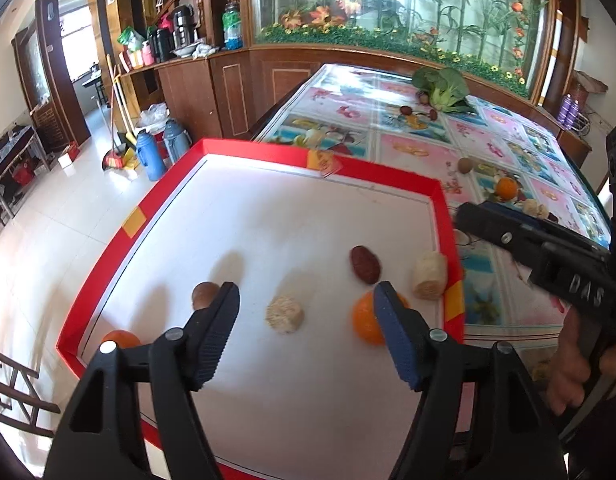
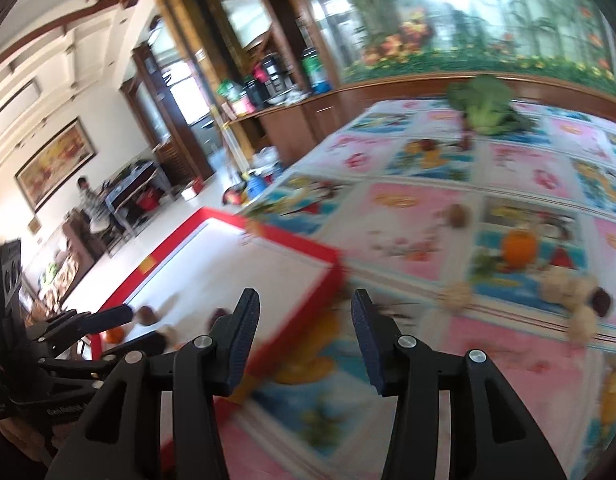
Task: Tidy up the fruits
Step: 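Open both grippers to drop the date and beige ball into the tray, then move both open tools back over the table toward the remaining items, then grasp a round beige cake with the right gripper while the left grasps a beige lump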
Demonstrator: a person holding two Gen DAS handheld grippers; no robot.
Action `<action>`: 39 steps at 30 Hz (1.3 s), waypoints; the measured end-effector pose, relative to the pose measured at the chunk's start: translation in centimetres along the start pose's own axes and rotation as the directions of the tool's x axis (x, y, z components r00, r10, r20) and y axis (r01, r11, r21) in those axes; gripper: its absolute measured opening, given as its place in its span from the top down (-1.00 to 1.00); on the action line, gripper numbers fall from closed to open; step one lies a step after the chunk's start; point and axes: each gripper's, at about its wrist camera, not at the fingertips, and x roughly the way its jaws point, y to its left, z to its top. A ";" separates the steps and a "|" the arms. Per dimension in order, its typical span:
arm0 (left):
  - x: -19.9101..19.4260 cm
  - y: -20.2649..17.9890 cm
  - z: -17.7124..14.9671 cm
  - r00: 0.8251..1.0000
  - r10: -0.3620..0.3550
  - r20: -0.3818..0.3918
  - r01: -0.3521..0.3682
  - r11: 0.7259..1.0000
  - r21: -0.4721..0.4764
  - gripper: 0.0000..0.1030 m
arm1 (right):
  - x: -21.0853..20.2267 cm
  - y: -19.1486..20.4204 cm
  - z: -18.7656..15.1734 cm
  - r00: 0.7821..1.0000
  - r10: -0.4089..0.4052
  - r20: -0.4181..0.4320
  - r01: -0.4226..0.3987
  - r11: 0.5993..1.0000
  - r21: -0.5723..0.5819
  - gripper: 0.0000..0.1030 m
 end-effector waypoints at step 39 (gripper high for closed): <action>2.1 -14.9 4.2 0.998 -0.053 -0.039 0.062 0.959 0.278 -0.57 | -2.6 -11.9 -1.0 0.892 -0.422 -0.162 0.422 0.906 -0.035 0.49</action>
